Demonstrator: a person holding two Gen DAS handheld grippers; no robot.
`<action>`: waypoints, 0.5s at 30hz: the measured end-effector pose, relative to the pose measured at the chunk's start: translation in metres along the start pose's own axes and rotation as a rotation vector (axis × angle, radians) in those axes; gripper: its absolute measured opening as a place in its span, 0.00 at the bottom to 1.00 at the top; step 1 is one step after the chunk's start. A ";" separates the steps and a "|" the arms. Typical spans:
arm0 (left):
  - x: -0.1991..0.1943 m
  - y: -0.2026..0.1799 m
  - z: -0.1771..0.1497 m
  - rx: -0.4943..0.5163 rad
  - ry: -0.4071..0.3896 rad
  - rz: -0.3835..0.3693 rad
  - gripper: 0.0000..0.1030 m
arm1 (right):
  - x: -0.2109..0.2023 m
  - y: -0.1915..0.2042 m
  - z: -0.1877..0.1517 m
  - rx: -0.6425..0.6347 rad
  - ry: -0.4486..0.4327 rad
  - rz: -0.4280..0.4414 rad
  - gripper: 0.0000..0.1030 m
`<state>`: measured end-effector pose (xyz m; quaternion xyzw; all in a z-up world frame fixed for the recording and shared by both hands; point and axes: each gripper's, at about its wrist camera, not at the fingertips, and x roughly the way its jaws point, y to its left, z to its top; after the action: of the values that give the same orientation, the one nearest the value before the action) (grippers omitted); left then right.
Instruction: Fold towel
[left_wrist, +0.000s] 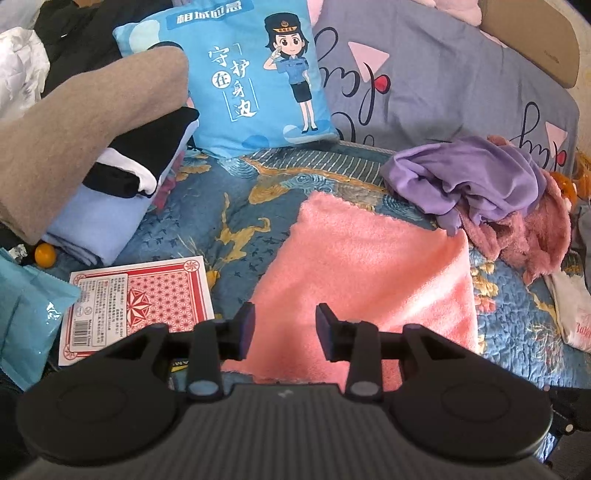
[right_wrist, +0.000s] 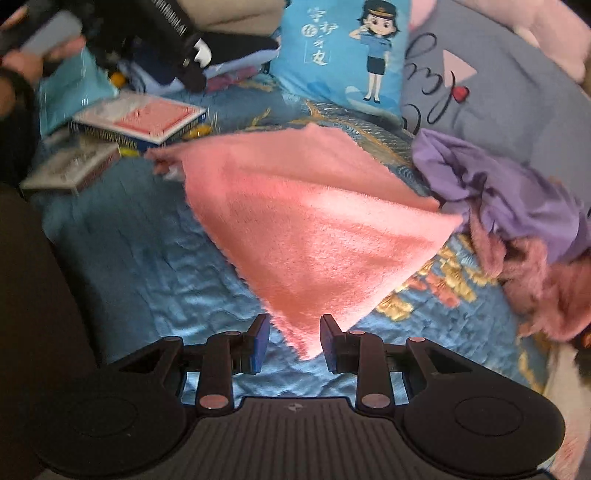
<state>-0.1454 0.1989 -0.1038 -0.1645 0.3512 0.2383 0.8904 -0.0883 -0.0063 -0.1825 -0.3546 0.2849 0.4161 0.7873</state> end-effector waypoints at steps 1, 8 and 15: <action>0.000 -0.001 0.000 0.004 -0.001 0.001 0.39 | 0.002 0.000 0.000 -0.009 0.005 -0.006 0.26; 0.000 -0.001 0.000 0.007 -0.001 0.008 0.39 | -0.001 -0.014 -0.002 0.048 0.028 -0.031 0.01; -0.001 0.004 0.001 -0.008 -0.006 0.016 0.39 | -0.011 -0.032 -0.004 0.138 0.034 -0.051 0.01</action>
<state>-0.1471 0.2025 -0.1028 -0.1646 0.3488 0.2476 0.8888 -0.0668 -0.0276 -0.1668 -0.3136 0.3170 0.3694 0.8153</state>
